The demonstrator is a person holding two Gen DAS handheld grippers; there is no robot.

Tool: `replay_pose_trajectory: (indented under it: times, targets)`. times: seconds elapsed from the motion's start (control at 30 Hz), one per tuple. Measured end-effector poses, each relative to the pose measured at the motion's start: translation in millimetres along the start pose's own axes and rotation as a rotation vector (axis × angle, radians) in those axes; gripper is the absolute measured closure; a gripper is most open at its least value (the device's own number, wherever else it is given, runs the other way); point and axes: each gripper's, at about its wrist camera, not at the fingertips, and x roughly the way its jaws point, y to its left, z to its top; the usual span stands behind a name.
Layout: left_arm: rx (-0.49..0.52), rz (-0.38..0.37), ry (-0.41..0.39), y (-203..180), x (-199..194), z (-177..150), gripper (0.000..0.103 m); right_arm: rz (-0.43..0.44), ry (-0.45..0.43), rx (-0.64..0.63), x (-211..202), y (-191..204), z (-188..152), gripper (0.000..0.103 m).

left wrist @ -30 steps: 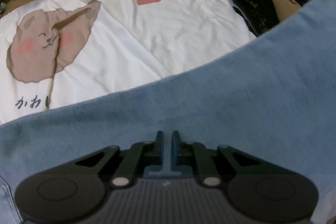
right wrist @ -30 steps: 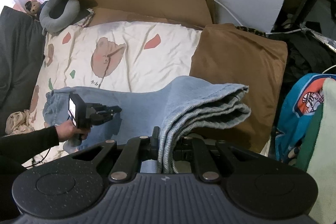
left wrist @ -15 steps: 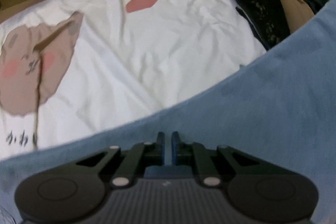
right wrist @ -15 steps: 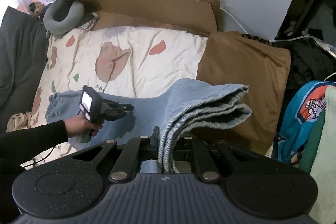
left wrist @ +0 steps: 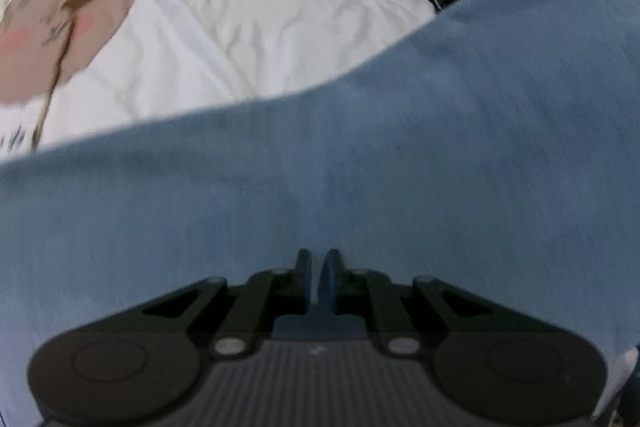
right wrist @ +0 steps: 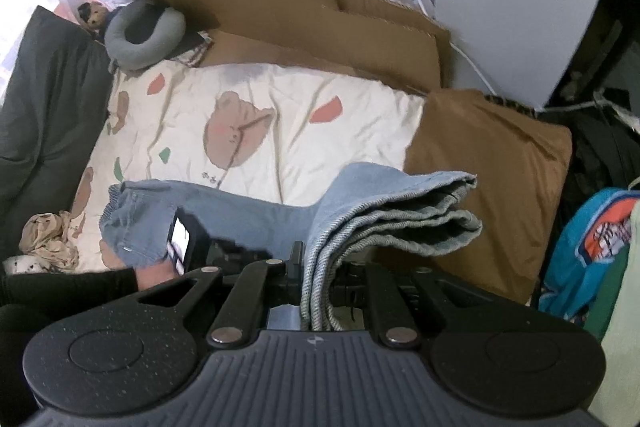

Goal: Fold clothes

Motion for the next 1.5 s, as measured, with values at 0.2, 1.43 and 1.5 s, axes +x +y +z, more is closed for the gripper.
replay_pose_trajectory:
  times: [0.2,1.43,1.5]
  targets:
    - [0.001,-0.043,0.03,-10.2,-13.5,-32.4,0.095,0.011,-0.005,-0.039,2.5,18.7,9.0,0.094]
    - [-0.021,0.389,0.025,51.0,-318.9,-41.8,0.023,0.212,-0.089,-0.001,16.2,215.5,8.7,0.094]
    - [-0.042,0.417,0.014,61.3,-339.9,-48.2,0.022,0.218,-0.091,0.005,17.0,222.3,7.5,0.094]
